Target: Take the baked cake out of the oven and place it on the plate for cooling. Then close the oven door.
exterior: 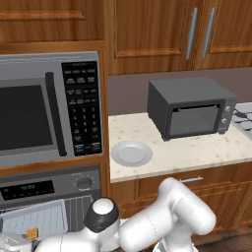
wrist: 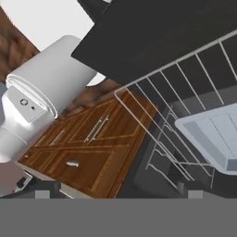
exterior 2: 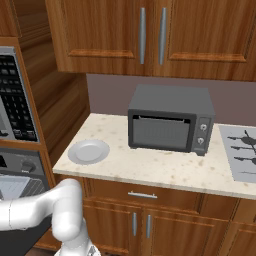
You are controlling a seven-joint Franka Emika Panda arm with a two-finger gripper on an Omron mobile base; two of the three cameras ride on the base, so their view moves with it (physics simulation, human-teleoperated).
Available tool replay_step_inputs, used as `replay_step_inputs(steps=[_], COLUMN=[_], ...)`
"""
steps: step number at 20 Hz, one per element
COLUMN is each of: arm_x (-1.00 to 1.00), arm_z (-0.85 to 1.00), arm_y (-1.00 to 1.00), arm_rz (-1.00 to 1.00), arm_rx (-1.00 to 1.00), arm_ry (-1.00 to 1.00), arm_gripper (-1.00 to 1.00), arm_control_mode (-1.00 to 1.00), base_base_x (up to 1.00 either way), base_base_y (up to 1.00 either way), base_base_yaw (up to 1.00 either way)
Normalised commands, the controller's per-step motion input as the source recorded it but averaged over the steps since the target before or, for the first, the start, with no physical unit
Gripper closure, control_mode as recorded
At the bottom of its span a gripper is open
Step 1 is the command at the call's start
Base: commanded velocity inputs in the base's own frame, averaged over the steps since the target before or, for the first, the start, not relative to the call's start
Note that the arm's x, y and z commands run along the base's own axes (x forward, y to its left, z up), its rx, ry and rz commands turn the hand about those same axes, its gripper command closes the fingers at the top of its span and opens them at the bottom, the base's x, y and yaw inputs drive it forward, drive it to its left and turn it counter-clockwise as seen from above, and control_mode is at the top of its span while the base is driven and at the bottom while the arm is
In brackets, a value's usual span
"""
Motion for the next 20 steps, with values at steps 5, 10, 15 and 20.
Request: replay_step_inputs(steps=[5,10,15,20], arm_x=[0.07,0.21,0.3,0.18], arm_z=[0.0,-0.09,-0.15,-0.13], arm_y=[-0.44,-0.35,-0.35,-0.35], arm_rz=[0.27,0.26,0.2,0.25], arm_rx=[0.2,0.17,0.2,0.21], arm_ry=[0.01,0.03,0.12,0.17], arm_gripper=[-1.0,-1.0,-1.0,-1.0], arm_control_mode=[-1.0,-1.0,-1.0,-1.0], base_base_x=[0.0,0.0,0.0,0.0], base_base_y=[0.0,0.0,0.0,0.0], base_base_yaw=[0.0,0.0,0.0,0.0])
